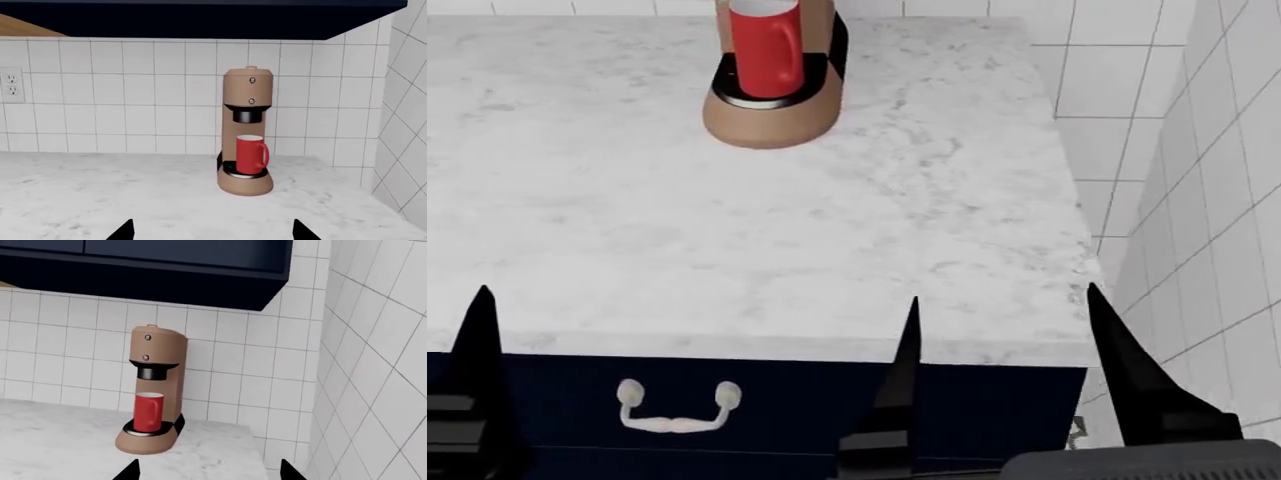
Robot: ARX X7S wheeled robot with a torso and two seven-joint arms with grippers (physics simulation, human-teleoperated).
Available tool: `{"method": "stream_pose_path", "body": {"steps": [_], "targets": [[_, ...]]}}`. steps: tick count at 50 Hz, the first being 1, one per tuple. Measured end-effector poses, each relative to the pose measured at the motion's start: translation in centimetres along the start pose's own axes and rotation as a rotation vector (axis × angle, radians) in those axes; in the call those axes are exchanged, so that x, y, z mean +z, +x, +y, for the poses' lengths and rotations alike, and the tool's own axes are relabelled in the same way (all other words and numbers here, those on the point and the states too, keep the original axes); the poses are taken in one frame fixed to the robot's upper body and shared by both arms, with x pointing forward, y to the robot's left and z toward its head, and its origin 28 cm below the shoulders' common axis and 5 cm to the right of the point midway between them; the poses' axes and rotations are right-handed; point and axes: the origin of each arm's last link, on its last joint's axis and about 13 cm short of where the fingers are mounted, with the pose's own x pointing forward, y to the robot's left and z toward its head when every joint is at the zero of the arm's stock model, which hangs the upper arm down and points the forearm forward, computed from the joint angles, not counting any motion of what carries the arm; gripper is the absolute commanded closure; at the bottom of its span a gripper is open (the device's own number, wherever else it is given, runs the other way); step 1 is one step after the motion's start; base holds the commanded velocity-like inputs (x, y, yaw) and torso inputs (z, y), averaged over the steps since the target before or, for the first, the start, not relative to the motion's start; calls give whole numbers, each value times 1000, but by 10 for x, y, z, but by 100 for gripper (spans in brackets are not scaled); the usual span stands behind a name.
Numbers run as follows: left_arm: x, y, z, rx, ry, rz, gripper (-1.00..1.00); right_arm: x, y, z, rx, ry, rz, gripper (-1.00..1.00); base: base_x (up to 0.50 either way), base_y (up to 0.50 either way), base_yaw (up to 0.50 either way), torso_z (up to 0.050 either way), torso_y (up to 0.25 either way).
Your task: Pick the mug from under the coffee machine dispenser and place it on the counter.
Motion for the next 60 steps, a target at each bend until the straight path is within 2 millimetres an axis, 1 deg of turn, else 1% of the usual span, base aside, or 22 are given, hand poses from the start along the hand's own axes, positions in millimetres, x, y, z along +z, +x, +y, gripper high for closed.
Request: {"method": "stream_pose_path", "body": {"steps": [7,13,60], "targets": [[0,-1,1,4,7,-2,-100,2,-1,1,6,5,-6,-100,0,410,0,0,0],[0,-1,2,9,15,-2,-100,3,-2,2,14,8,-11,-100,333,0,0,0,0],[1,-3,3,12,12,-20,-100,9,-4,3,18,-4,-30,-100,428,0,0,0,0]]}}
